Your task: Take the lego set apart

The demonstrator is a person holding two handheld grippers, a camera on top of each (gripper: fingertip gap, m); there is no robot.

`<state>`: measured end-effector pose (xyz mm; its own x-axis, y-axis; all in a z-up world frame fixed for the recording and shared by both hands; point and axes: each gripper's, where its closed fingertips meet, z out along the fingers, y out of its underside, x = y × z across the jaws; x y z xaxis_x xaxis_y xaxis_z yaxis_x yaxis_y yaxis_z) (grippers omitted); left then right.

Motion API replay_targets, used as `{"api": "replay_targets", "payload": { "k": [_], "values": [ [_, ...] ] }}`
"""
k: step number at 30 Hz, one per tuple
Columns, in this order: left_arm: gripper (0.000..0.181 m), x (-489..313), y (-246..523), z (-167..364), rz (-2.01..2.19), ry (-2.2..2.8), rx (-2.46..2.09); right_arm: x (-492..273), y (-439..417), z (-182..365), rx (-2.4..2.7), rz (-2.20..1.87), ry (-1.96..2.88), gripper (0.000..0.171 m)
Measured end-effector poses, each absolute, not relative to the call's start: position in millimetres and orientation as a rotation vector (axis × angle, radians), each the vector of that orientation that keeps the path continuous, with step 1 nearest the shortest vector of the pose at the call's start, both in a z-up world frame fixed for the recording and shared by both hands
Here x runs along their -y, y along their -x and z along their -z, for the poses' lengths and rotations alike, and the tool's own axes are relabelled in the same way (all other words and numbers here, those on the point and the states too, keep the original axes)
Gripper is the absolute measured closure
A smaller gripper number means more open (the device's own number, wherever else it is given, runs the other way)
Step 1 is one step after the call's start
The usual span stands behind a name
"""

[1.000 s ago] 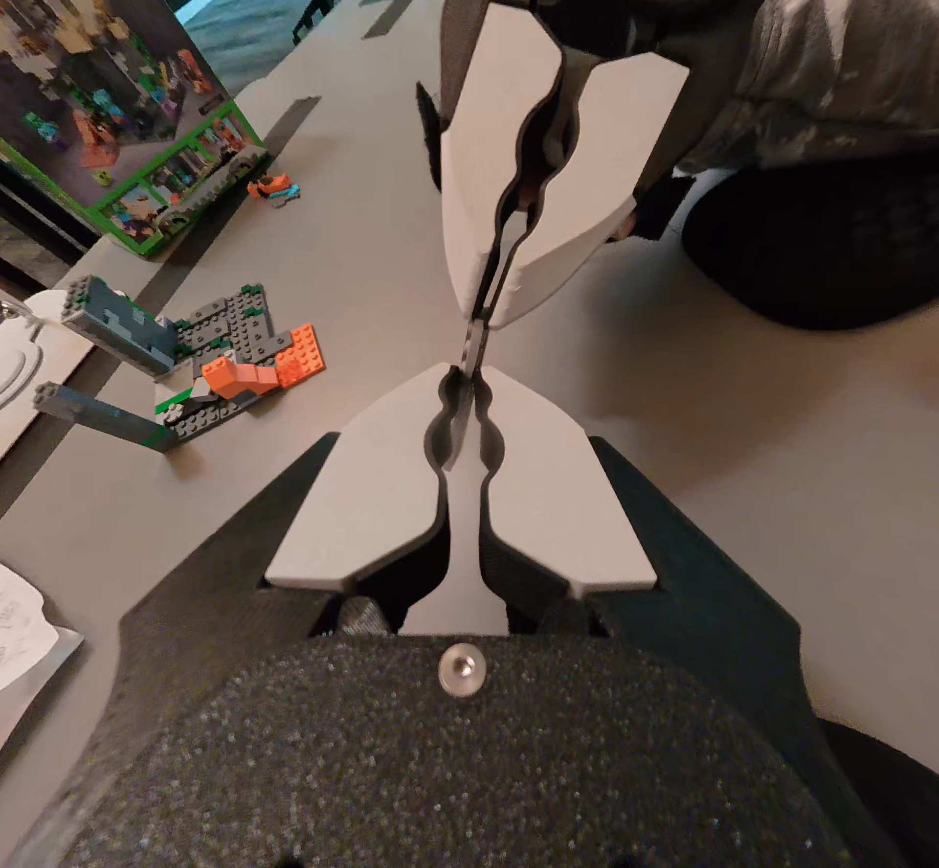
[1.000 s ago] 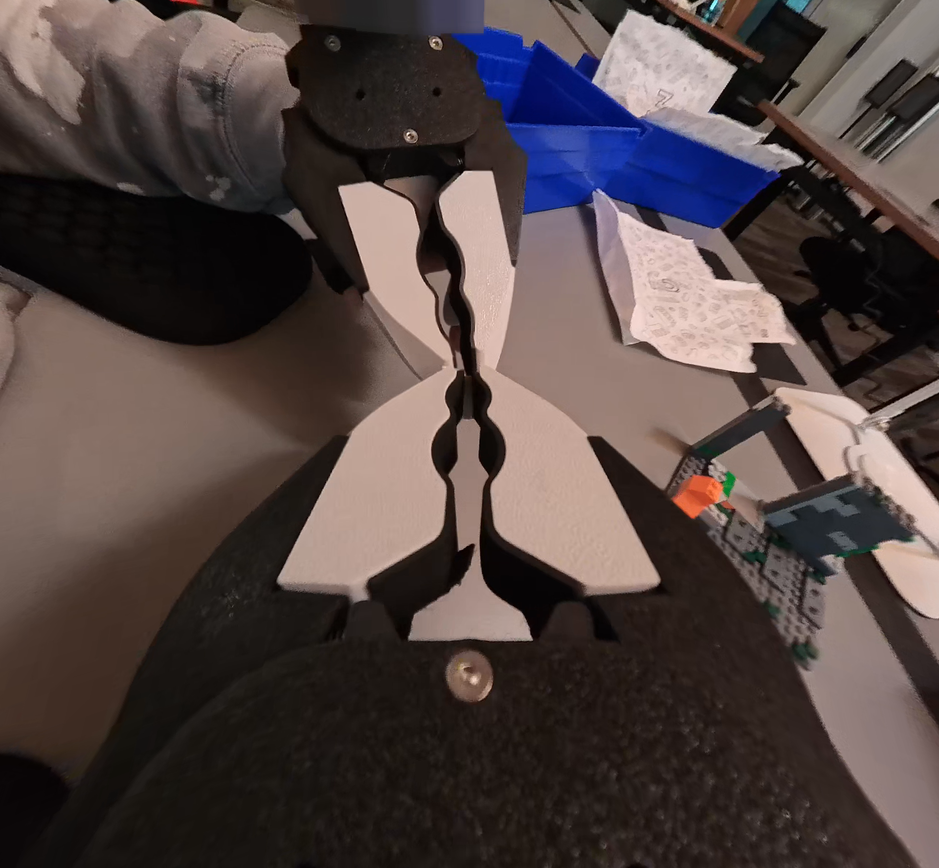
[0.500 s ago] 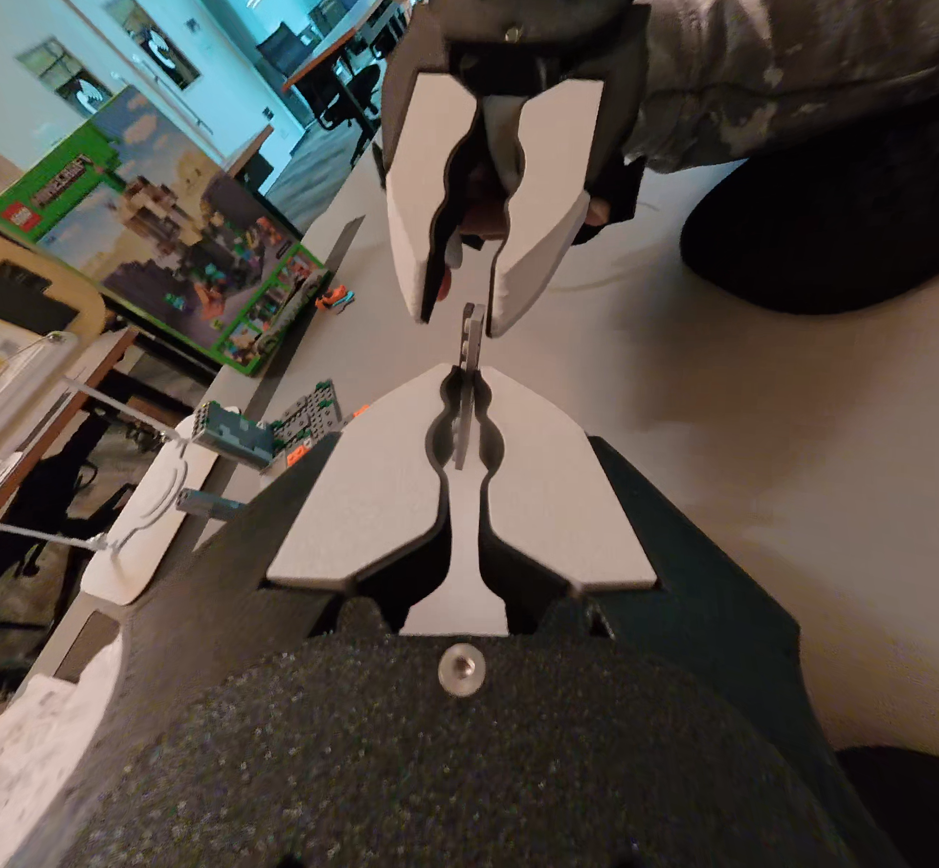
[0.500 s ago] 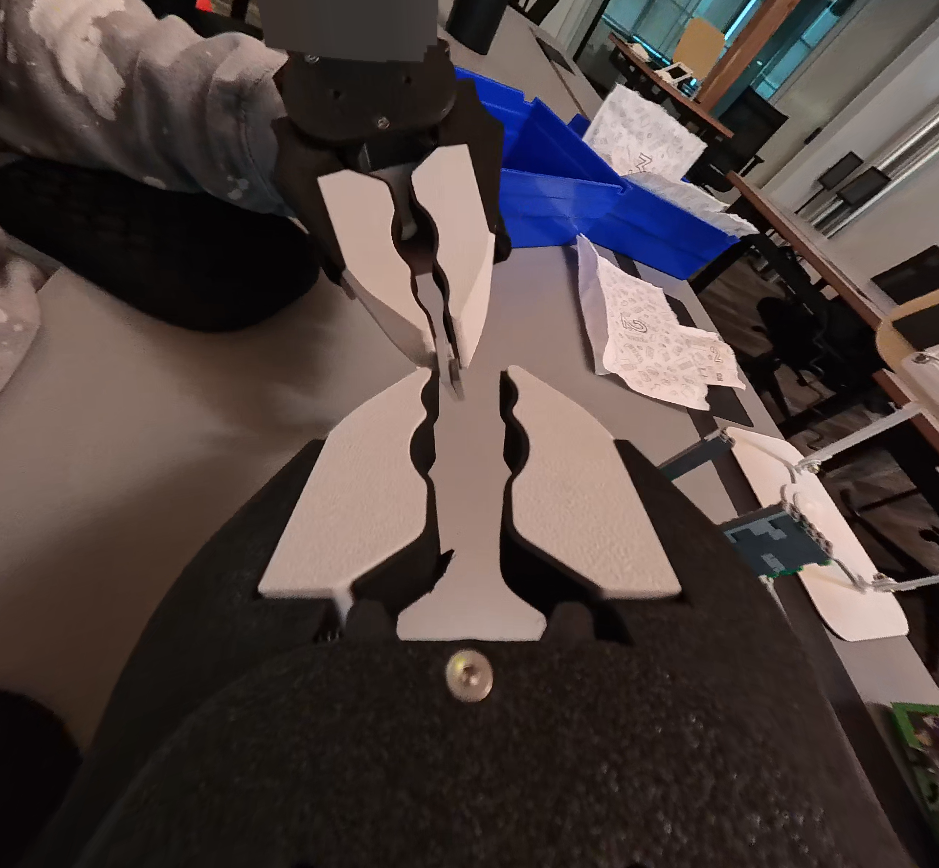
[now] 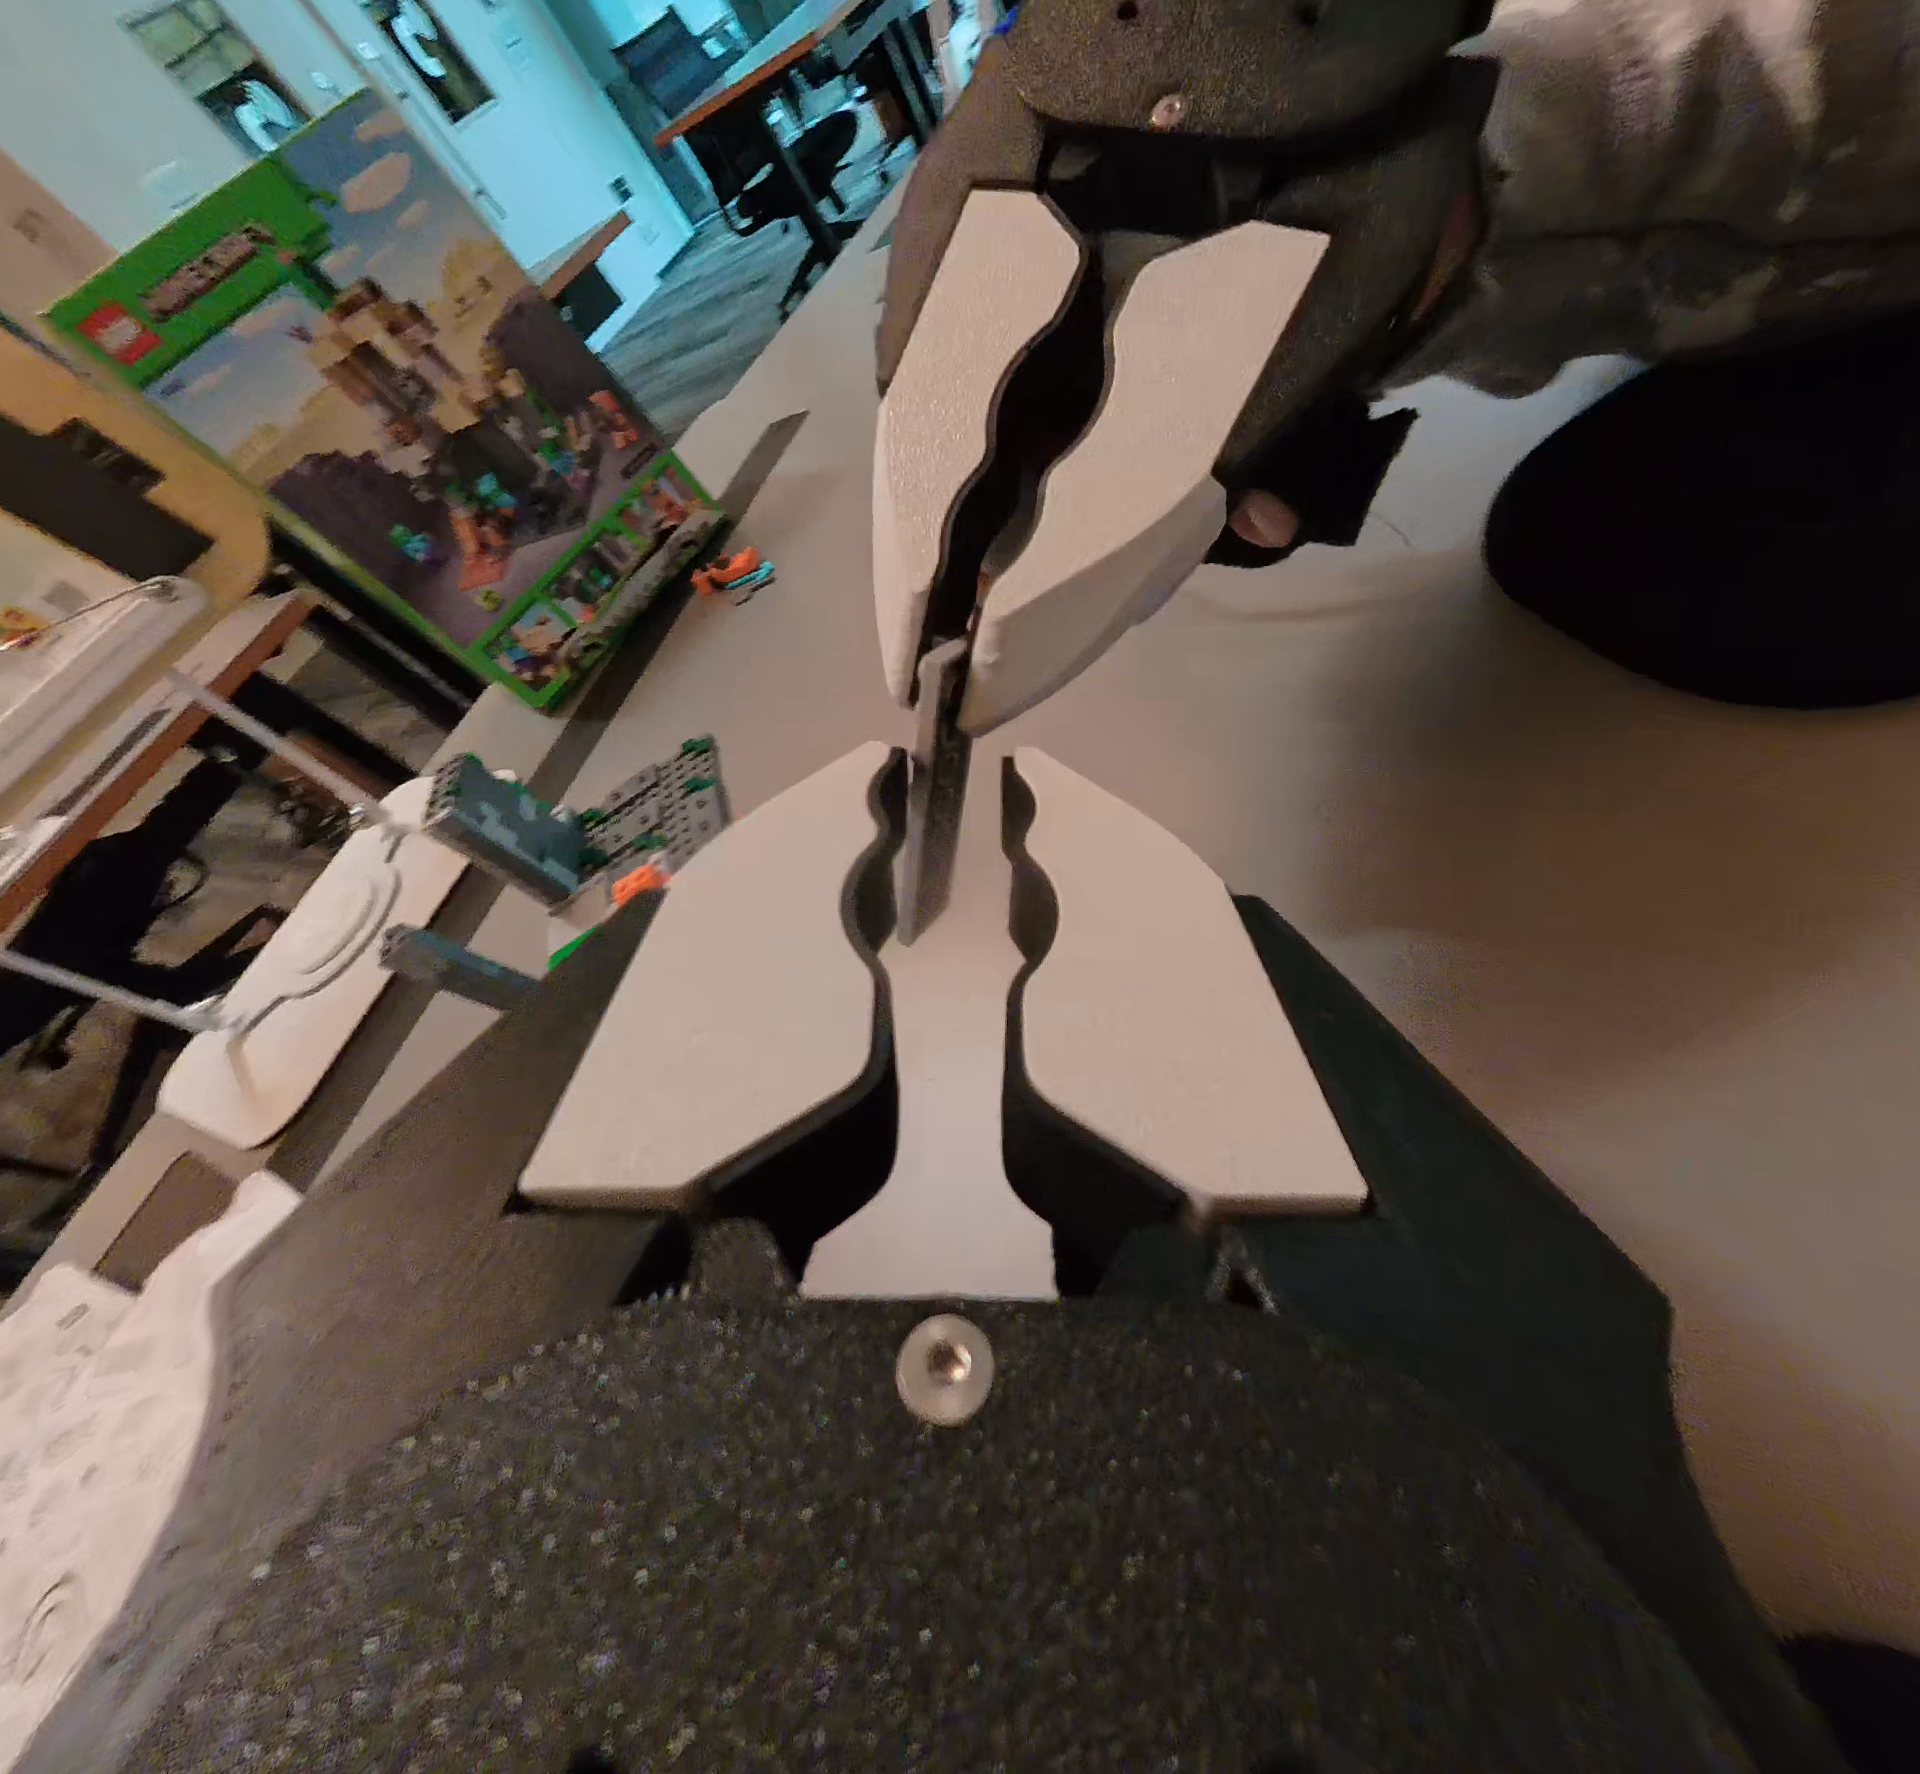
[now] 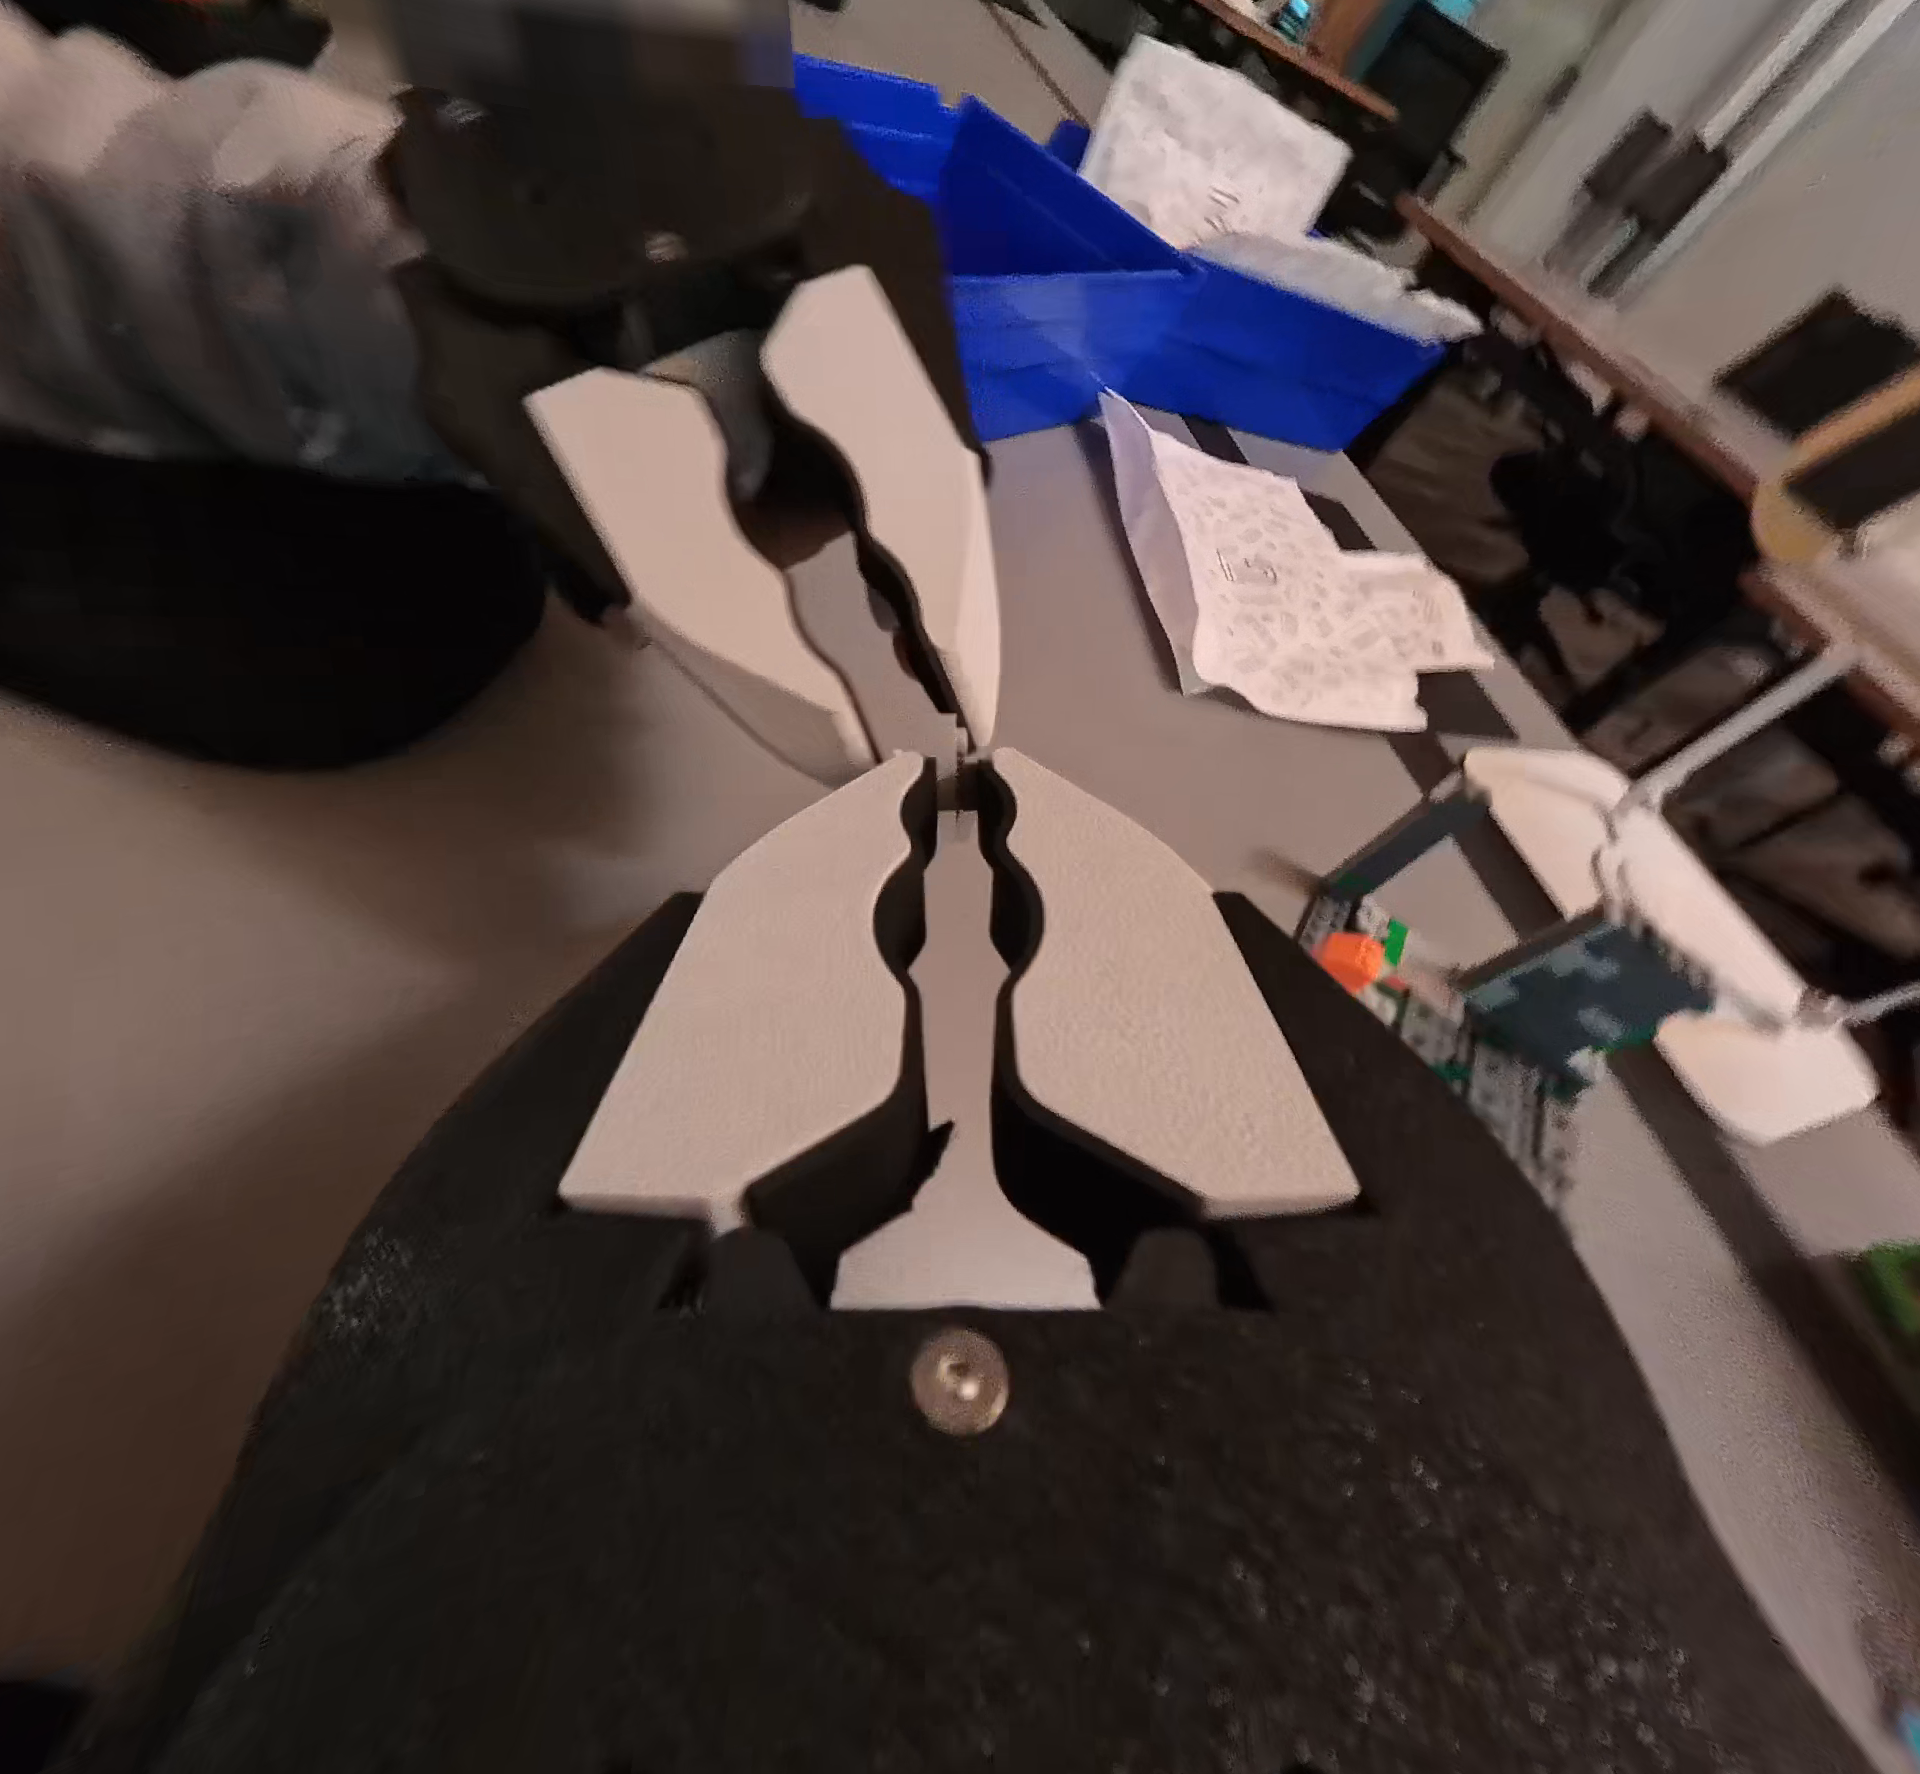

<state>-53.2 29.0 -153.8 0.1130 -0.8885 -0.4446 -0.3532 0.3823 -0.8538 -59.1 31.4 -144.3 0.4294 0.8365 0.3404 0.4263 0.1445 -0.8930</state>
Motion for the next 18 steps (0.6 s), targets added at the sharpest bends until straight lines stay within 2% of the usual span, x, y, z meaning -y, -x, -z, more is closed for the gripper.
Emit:
{"api": "replay_targets", "payload": {
  "k": [3,6,12,16,18],
  "values": [
    [0.154,-41.7,53.9,151.6,0.474,1.211,-1.409,-43.7,57.7,138.1,0.982,-0.566,1.583,0.164],
    [0.152,-51.5,53.5,151.0,0.366,1.223,-1.365,-51.3,58.0,129.9,0.774,-0.74,1.649,0.164],
    [0.165,-64.1,53.9,150.5,0.203,1.221,-1.318,-57.6,57.8,135.6,0.611,-0.875,1.757,0.165],
    [0.165,-61.5,52.7,154.4,0.292,1.265,-1.323,-56.0,58.0,136.8,0.634,-0.89,1.756,0.164],
    [0.165,-54.1,50.5,154.6,0.455,1.297,-1.325,-50.6,59.4,128.7,0.715,-0.908,1.687,0.157]
  ]
}}
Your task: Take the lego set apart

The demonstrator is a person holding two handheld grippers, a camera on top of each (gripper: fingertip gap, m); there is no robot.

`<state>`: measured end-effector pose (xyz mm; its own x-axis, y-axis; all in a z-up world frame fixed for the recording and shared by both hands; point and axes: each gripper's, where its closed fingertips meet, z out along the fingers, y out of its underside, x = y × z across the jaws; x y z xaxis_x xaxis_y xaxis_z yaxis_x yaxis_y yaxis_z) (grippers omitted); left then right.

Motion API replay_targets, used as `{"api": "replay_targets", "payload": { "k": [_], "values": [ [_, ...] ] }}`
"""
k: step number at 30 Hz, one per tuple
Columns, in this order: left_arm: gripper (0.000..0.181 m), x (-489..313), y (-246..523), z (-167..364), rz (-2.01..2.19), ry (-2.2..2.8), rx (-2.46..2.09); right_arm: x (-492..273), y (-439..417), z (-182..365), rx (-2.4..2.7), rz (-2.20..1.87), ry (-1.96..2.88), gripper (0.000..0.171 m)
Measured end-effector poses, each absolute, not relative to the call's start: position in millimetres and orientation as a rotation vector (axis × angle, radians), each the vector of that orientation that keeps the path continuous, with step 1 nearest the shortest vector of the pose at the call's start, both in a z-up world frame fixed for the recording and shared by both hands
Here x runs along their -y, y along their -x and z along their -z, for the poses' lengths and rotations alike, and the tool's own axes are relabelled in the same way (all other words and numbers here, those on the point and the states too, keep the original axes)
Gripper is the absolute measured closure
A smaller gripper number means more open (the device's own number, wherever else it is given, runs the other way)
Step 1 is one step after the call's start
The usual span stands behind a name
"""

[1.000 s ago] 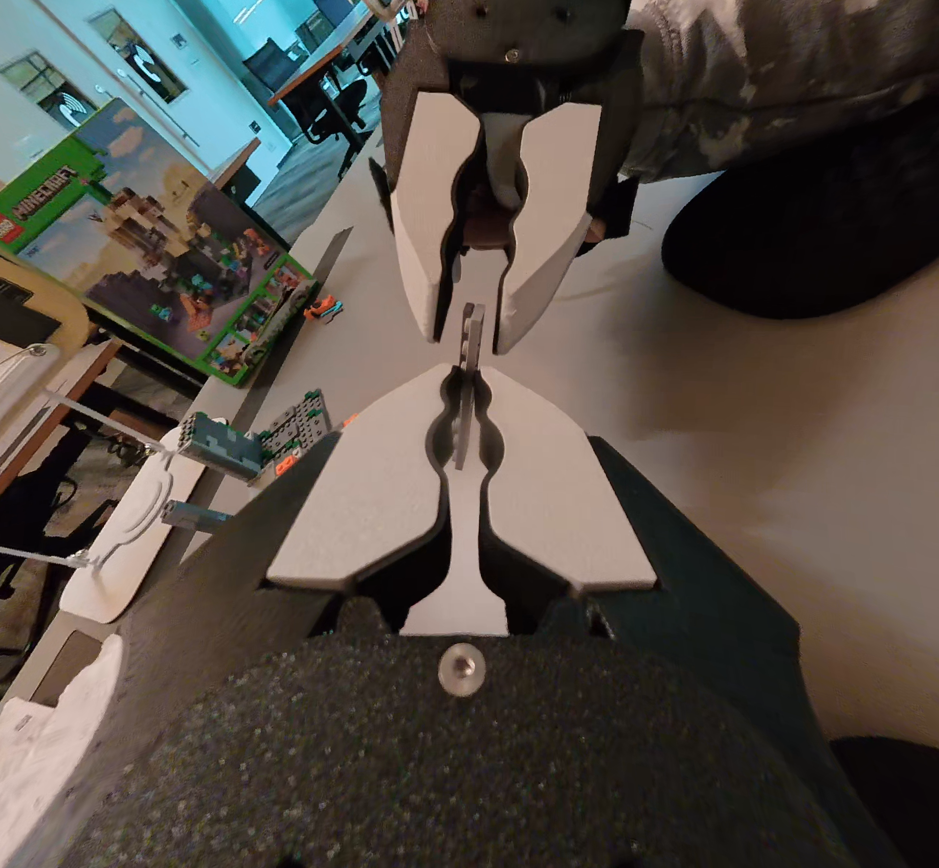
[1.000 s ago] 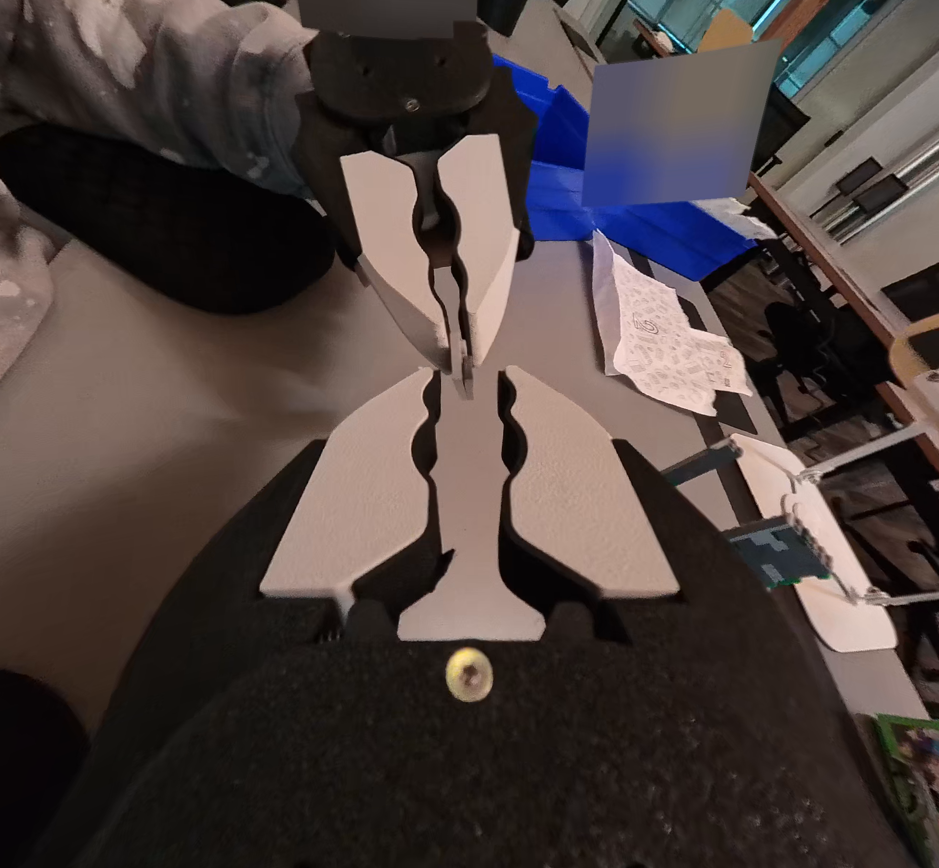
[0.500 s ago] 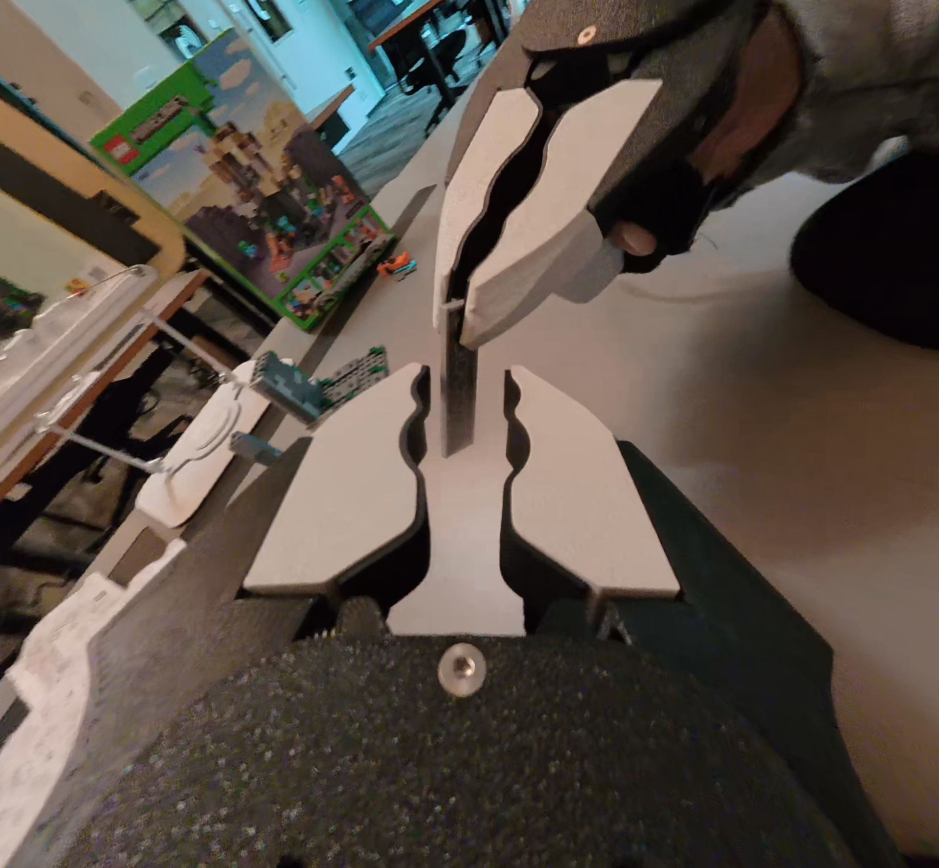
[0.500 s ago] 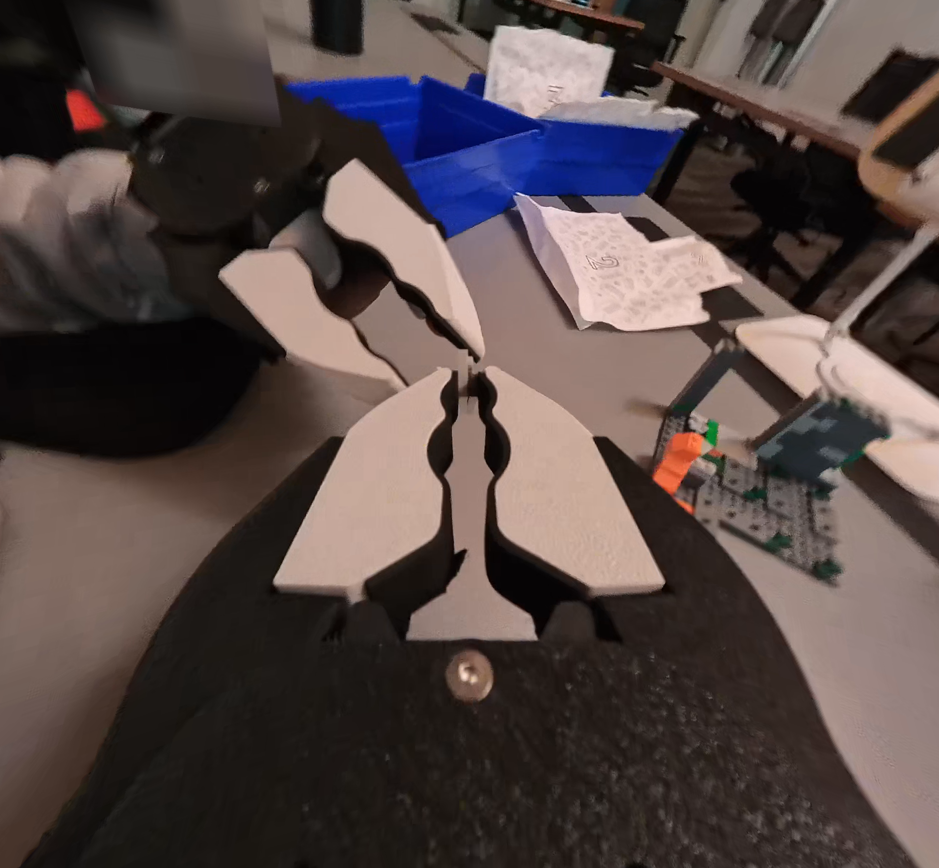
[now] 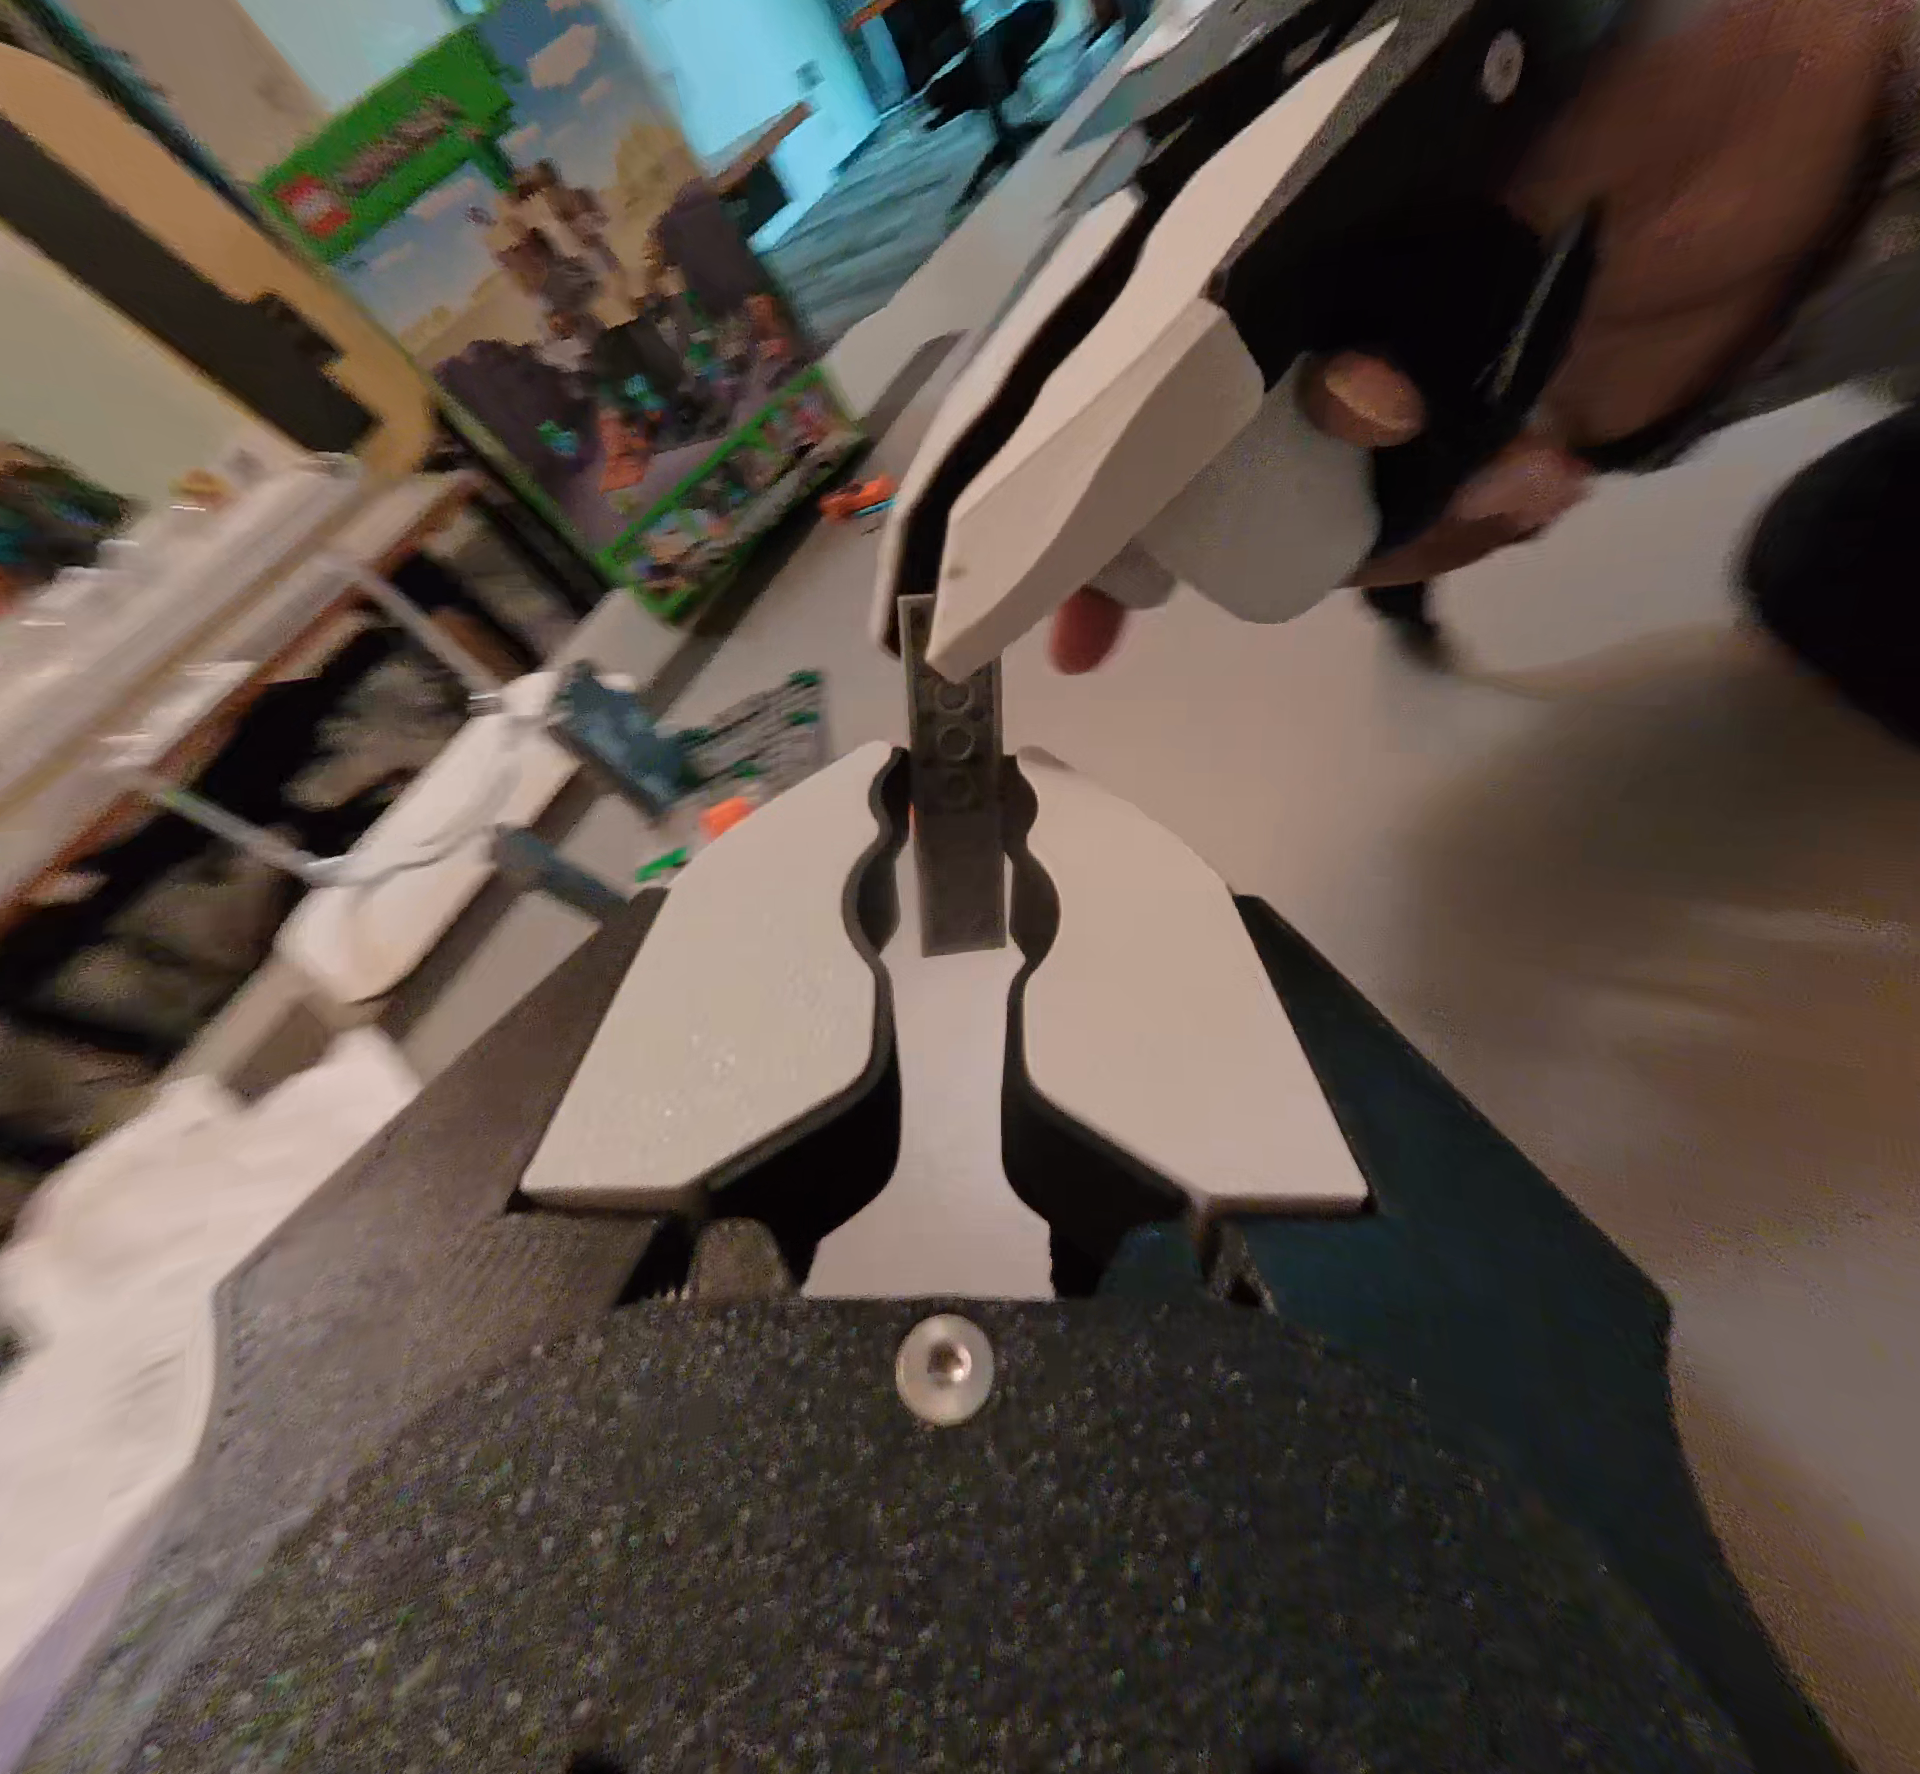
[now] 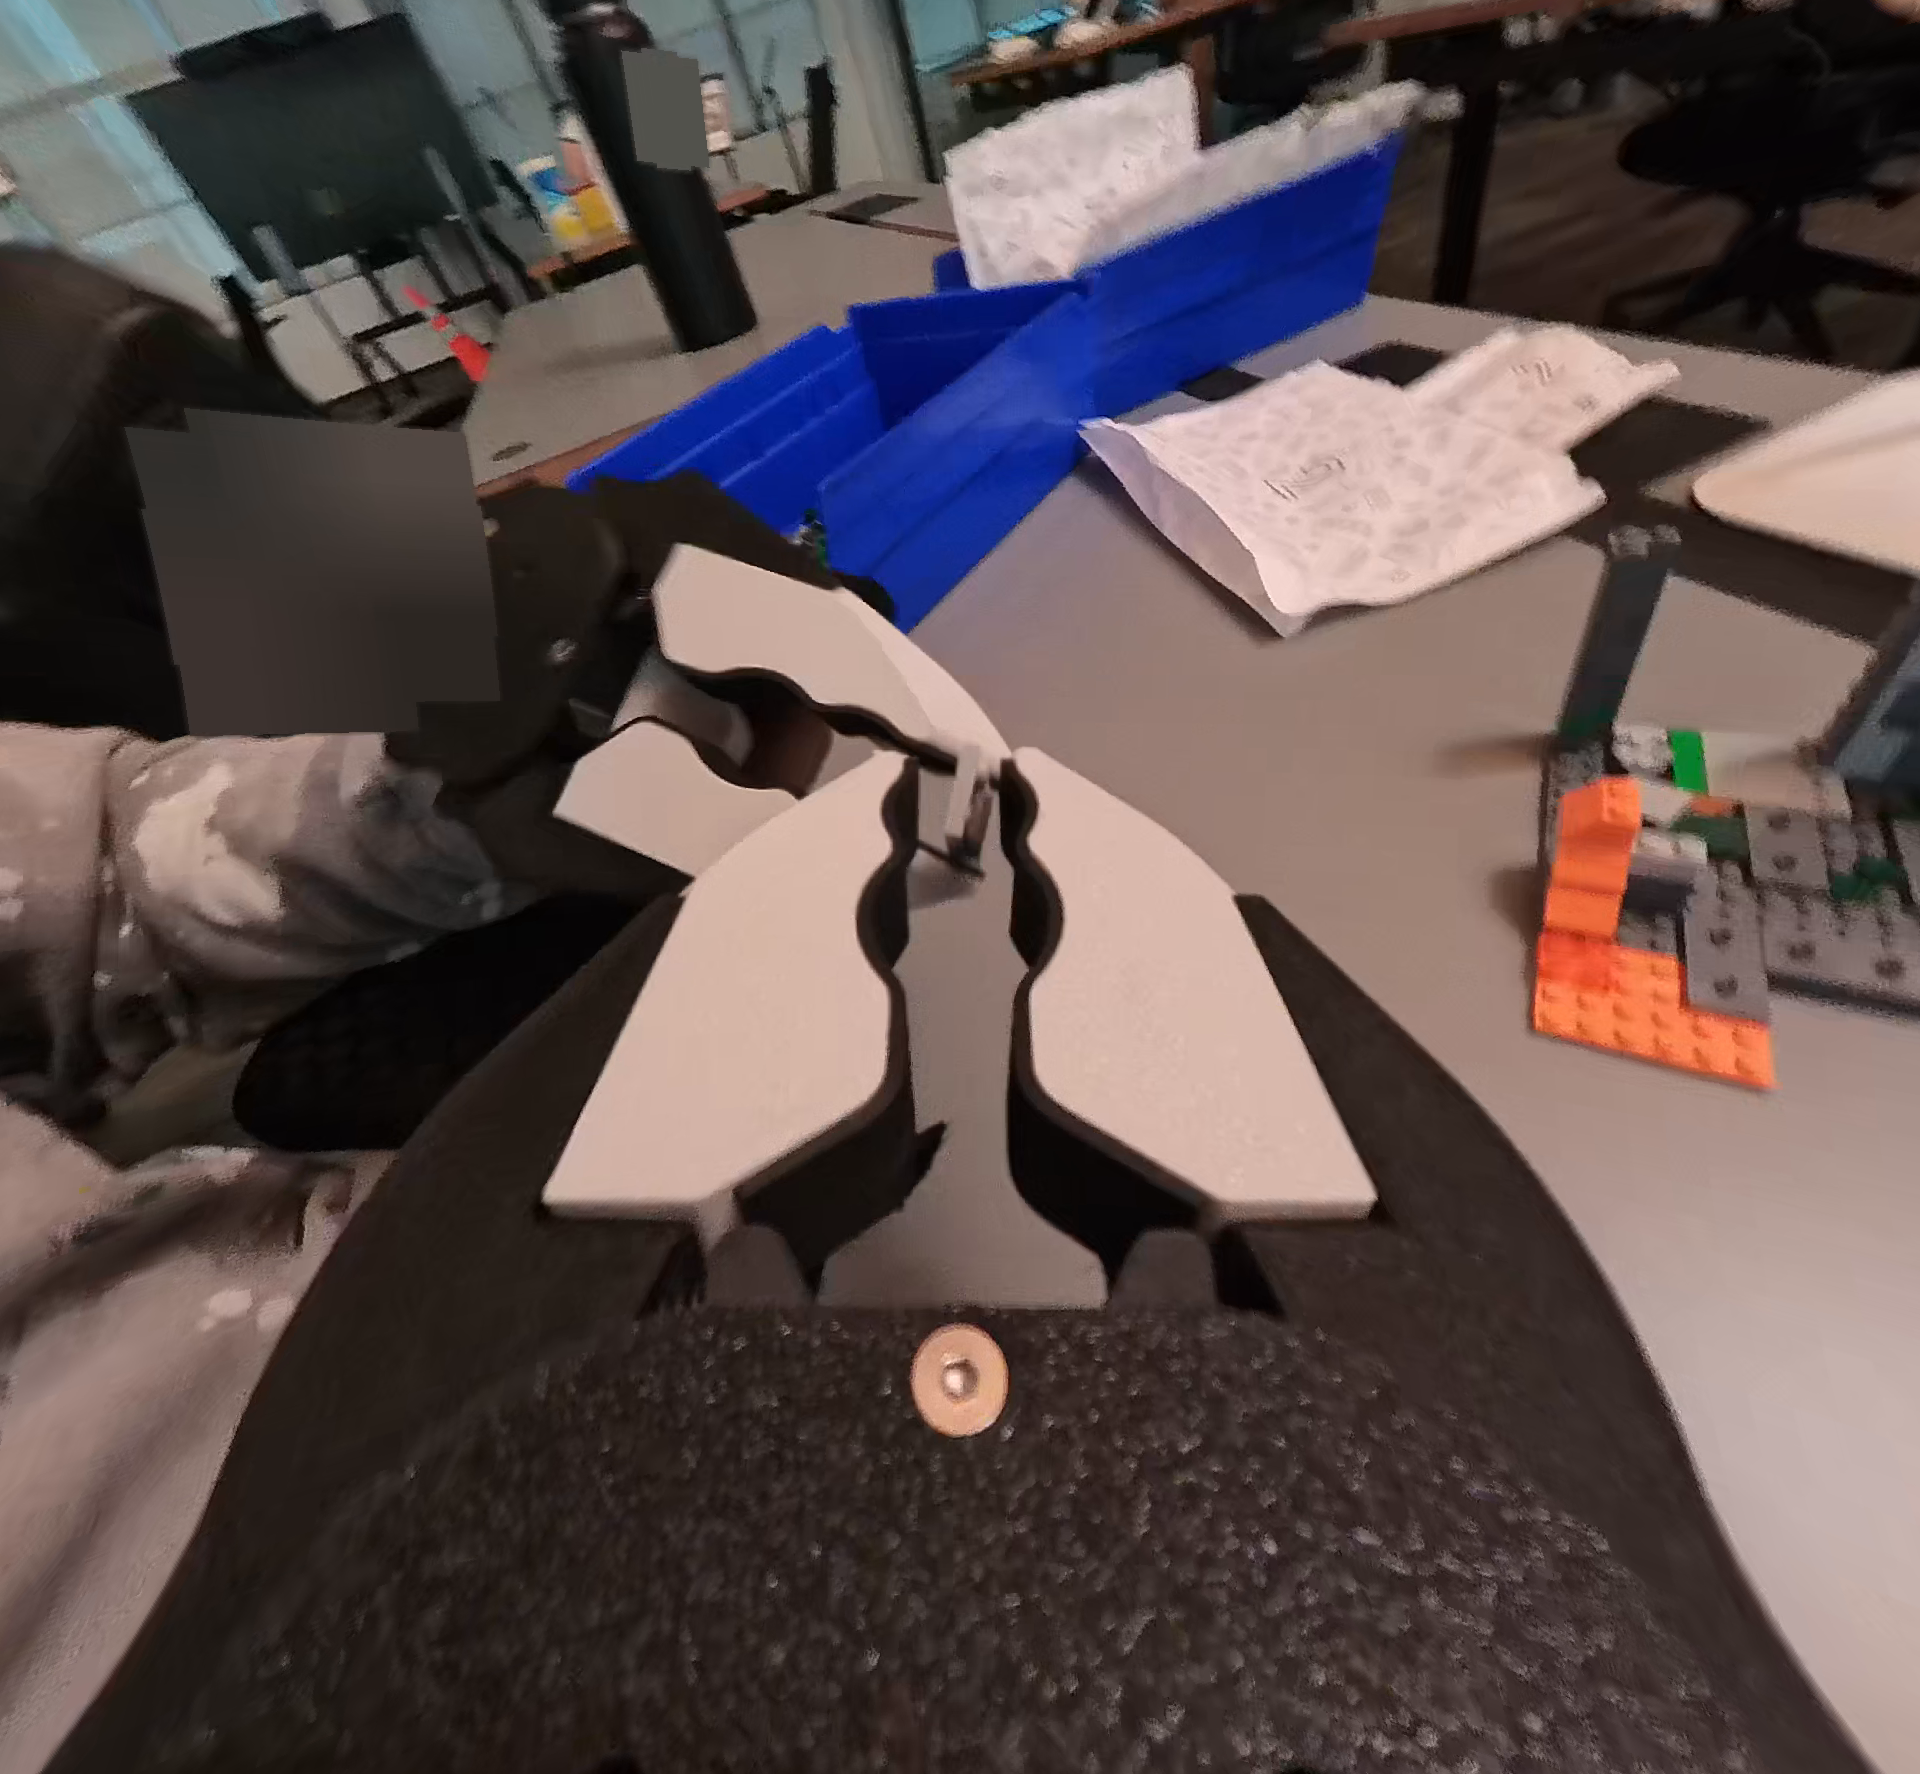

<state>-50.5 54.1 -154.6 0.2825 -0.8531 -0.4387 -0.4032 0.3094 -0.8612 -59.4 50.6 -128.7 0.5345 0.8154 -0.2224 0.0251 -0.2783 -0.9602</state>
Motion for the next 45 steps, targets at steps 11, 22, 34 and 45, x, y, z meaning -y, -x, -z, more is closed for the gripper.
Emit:
{"api": "replay_targets", "payload": {
  "k": [11,22,34,45],
  "values": [
    [0.165,-12.7,54.4,145.0,1.284,1.355,-1.364,-17.9,55.0,121.4,1.15,-0.758,1.45,0.152],
    [0.165,5.8,56.8,154.3,1.378,1.361,-1.488,2.1,62.4,125.6,1.279,-0.803,1.412,0.162],
    [0.165,9.1,61.6,154.2,1.465,1.379,-1.504,7.3,58.0,132.2,1.352,-0.794,1.392,0.164],
    [0.176,-4.3,69.6,114.8,1.698,1.261,-1.231,0.5,57.2,154.3,1.347,-0.794,1.446,0.171]
  ]
}}
